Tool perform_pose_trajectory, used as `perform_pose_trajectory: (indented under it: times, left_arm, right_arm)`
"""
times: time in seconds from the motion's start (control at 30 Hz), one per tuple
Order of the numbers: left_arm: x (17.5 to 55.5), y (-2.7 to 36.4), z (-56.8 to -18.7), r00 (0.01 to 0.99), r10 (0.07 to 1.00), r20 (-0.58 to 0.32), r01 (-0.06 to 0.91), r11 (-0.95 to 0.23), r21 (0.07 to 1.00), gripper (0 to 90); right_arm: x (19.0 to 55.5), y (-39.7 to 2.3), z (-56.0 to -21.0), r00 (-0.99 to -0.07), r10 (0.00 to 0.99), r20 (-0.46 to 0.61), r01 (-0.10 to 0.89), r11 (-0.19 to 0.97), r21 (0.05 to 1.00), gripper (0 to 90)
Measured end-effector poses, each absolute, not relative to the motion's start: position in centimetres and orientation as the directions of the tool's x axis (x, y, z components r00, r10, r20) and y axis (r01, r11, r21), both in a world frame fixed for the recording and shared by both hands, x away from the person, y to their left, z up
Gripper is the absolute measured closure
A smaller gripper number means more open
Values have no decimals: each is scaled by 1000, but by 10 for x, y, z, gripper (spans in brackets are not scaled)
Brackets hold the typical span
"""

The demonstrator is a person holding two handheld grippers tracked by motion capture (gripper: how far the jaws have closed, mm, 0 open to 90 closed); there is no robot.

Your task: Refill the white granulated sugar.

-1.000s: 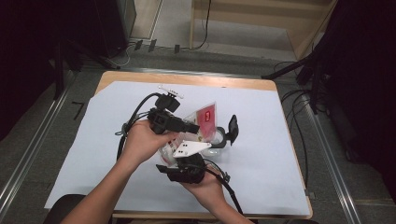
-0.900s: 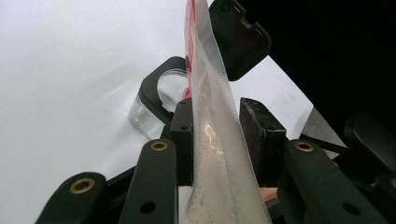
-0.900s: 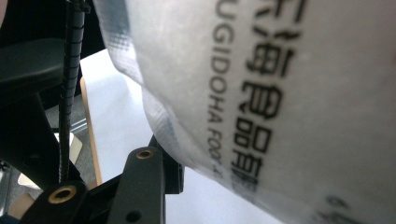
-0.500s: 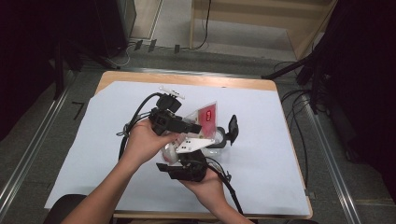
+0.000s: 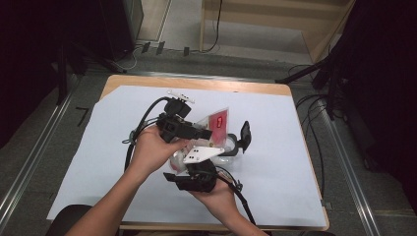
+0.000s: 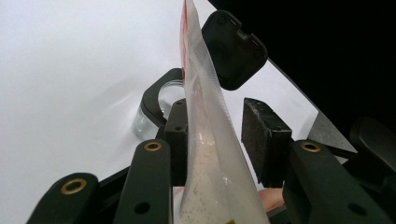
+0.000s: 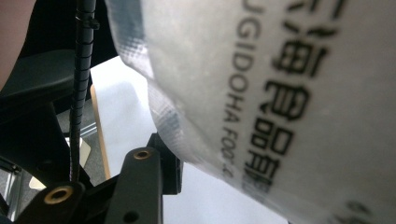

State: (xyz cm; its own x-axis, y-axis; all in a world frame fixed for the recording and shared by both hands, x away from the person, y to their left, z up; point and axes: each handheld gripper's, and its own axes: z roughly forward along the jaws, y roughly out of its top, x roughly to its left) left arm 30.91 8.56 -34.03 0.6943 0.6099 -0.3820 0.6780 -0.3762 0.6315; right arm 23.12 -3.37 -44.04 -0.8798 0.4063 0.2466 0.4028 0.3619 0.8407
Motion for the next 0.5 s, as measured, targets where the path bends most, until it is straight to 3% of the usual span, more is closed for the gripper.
perform_pose_trajectory:
  times: [0.2,0.5]
  left_arm:
    - [309,85,-339,695,604,-389,681,-380,626,620]
    - [309,85,-340,699,604,-383,679,-391,622,654]
  right_arm:
    - [231,-34,-439,-873,402,276,424,345,837,627]
    - [231,-33,-440,-877,397,270,416,348,840,628]
